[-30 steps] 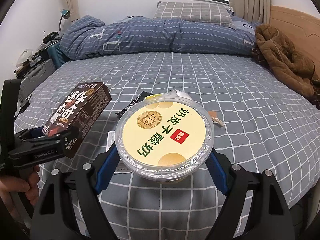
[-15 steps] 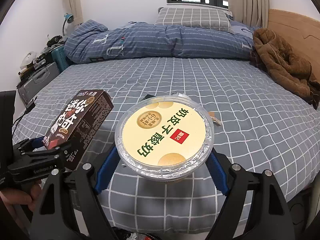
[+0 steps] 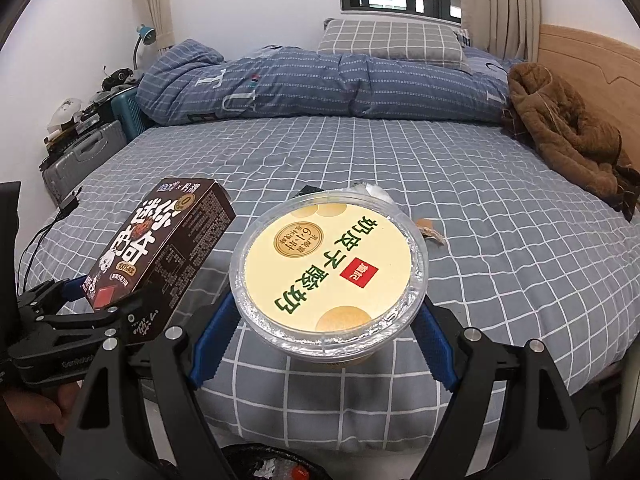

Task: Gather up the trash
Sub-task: 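Lift the box and yogurt cup and carry both over the black bin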

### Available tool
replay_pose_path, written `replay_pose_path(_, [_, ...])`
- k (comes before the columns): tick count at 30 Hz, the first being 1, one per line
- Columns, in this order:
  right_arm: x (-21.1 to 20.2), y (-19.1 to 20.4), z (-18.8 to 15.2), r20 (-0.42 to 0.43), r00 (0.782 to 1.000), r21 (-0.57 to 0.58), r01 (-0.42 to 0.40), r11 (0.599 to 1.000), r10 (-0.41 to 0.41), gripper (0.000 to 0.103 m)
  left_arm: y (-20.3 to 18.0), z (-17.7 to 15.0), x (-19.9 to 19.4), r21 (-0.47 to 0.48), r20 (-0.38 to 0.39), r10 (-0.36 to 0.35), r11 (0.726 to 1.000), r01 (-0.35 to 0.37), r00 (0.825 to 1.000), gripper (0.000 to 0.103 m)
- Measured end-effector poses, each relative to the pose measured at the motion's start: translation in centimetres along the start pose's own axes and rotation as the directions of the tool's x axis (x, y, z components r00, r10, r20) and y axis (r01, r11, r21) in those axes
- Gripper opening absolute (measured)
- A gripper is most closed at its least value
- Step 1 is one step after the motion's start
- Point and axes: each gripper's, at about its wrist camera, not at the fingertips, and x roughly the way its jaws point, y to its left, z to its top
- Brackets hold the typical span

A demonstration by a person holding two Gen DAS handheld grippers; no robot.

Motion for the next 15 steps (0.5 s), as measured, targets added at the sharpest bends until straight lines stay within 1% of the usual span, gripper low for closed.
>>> replay_pose_path(15, [-3.2,0.3,-1.1,0.007,1.0,0.003,-0.005,1.0,0.005,0.077,0.4,-1.7,-2.9,-0.001,0.011,-0.021,1.0,0.021,1.0,0.094])
